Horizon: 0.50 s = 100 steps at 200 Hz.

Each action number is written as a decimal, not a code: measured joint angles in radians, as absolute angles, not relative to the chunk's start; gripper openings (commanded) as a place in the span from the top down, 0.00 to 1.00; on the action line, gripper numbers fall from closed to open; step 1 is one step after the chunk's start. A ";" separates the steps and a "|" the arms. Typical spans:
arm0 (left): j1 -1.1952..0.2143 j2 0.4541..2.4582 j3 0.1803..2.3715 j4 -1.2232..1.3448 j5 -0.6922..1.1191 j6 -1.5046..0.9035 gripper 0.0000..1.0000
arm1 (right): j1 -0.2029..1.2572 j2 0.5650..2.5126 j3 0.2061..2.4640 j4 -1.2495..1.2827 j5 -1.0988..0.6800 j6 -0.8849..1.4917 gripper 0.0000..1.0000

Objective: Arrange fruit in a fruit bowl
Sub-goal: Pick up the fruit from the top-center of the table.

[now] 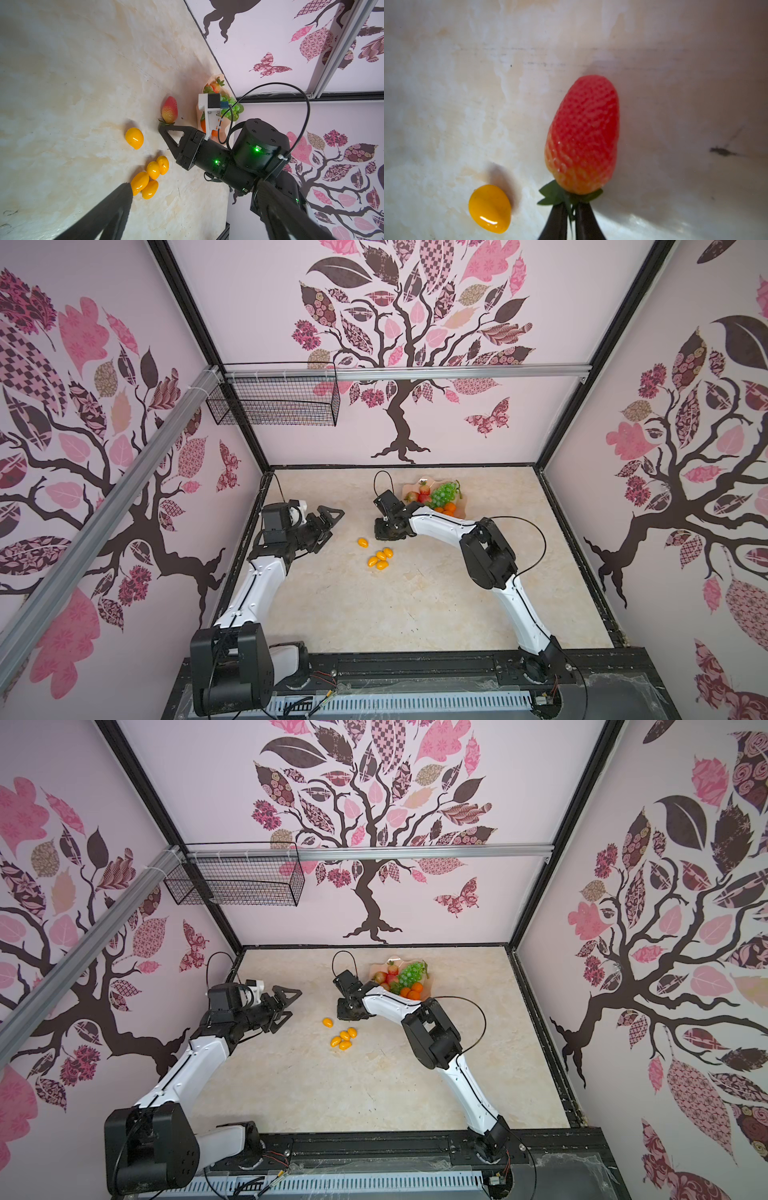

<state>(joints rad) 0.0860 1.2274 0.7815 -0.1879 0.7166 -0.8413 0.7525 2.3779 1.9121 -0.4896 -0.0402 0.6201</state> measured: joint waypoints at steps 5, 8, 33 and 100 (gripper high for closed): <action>0.085 1.227 0.781 -0.188 0.716 -0.841 0.02 | 0.752 2.378 1.912 -0.490 -0.040 0.619 0.93; 0.084 1.227 0.781 -0.188 0.716 -0.841 0.02 | 0.752 2.378 1.912 -0.490 -0.041 0.619 0.93; 0.070 1.229 0.781 -0.188 0.711 -0.841 0.02 | 0.752 2.378 1.912 -0.490 -0.038 0.595 1.00; -0.023 1.260 0.782 -0.189 0.660 -0.838 0.02 | 0.749 2.348 1.869 -0.466 -0.047 0.413 1.00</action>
